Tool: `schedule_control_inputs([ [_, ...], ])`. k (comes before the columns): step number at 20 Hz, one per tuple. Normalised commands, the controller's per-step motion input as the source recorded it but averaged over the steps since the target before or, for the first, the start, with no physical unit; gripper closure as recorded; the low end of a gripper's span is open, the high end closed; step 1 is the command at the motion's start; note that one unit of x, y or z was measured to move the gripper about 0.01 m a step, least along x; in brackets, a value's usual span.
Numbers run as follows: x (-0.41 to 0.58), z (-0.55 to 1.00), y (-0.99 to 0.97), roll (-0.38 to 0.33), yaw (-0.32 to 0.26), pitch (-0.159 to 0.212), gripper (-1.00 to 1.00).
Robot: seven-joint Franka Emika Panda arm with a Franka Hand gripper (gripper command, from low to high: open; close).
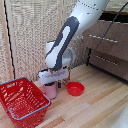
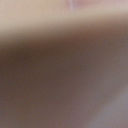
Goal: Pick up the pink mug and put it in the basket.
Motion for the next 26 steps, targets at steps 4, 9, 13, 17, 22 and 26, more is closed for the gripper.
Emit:
schedule_control_inputs([
  [4, 0.021, -0.01, 0.12, -0.037, 0.003, 0.046, 1.00],
  [9, 0.247, 0.24, -0.03, 0.022, 0.000, 0.063, 1.00],
  [13, 0.330, 0.55, -0.07, 0.092, -0.012, 0.006, 1.00],
  [17, 0.371, 0.70, -0.06, 0.126, -0.023, 0.000, 1.00],
  [22, 0.289, 0.76, 0.00, 0.126, -0.042, 0.000, 1.00],
  [26, 0.204, 0.89, 0.02, 0.075, -0.062, 0.037, 1.00],
])
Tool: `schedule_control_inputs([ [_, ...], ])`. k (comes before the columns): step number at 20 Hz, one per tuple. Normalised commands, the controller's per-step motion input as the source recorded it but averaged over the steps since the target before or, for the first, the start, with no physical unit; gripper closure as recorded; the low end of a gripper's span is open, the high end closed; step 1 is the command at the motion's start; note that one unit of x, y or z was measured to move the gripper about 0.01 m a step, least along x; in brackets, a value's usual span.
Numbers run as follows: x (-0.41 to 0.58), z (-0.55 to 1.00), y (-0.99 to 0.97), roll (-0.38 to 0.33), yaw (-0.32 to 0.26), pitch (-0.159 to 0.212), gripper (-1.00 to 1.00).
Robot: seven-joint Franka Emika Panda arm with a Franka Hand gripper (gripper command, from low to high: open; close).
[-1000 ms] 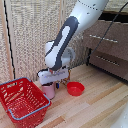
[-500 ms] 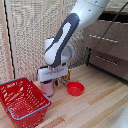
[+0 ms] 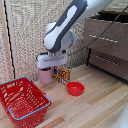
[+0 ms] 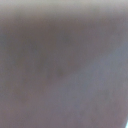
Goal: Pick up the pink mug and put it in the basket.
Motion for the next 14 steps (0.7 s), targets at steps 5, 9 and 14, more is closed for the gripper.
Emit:
schedule_control_inputs([
  [5, 0.226, 0.93, 0.14, 0.037, -0.047, 0.073, 1.00],
  [9, 0.231, 0.94, 0.25, 0.016, 0.000, 0.091, 1.00],
  [14, 0.223, 0.78, 0.44, 0.011, 0.000, 0.050, 1.00],
])
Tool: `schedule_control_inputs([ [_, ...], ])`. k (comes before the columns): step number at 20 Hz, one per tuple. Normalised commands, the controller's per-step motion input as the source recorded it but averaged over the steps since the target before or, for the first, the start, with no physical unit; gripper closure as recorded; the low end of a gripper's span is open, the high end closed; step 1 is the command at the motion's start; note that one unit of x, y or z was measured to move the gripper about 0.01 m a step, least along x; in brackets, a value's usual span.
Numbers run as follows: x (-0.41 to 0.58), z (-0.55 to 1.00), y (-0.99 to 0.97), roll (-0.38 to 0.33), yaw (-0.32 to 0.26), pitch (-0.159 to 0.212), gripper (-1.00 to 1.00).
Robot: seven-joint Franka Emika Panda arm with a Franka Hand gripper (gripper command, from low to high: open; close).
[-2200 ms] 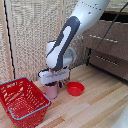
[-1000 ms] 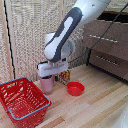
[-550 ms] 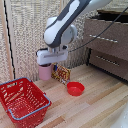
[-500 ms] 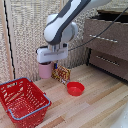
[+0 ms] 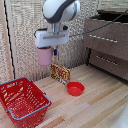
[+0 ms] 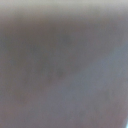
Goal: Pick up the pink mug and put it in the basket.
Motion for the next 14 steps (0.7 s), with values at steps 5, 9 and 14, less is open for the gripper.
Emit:
schedule_control_inputs([
  [5, 0.179, 0.47, 0.73, -0.009, 0.050, 0.069, 1.00],
  [9, 0.239, 0.23, 0.80, 0.000, 0.075, 0.121, 1.00],
  [14, 0.125, 0.09, 0.87, 0.000, 0.048, 0.084, 1.00],
])
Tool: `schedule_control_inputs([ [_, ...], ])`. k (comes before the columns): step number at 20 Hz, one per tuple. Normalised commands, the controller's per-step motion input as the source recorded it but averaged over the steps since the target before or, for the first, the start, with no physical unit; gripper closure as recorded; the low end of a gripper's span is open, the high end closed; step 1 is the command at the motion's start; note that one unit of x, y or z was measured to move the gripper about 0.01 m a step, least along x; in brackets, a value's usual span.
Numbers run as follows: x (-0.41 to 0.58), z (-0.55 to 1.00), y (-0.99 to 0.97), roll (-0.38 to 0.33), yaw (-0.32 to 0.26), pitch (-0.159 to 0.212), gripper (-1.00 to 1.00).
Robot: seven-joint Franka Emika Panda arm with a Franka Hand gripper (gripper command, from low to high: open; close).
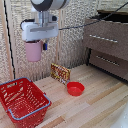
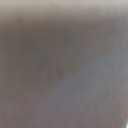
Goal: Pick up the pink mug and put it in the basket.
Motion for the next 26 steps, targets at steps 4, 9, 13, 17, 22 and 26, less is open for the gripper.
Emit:
schedule_control_inputs([
  [4, 0.033, 0.05, 0.89, 0.000, 0.033, 0.077, 1.00],
  [9, 0.000, -0.01, 0.82, -0.014, 0.036, 0.072, 1.00],
  [13, -0.092, -0.13, 0.55, -0.019, 0.088, 0.016, 1.00],
  [17, -0.100, -0.25, 0.17, 0.000, 0.122, -0.001, 1.00],
  [22, -0.086, -0.37, -0.13, 0.017, 0.104, -0.033, 1.00],
  [26, -0.009, -0.45, -0.26, 0.007, 0.084, -0.077, 1.00],
])
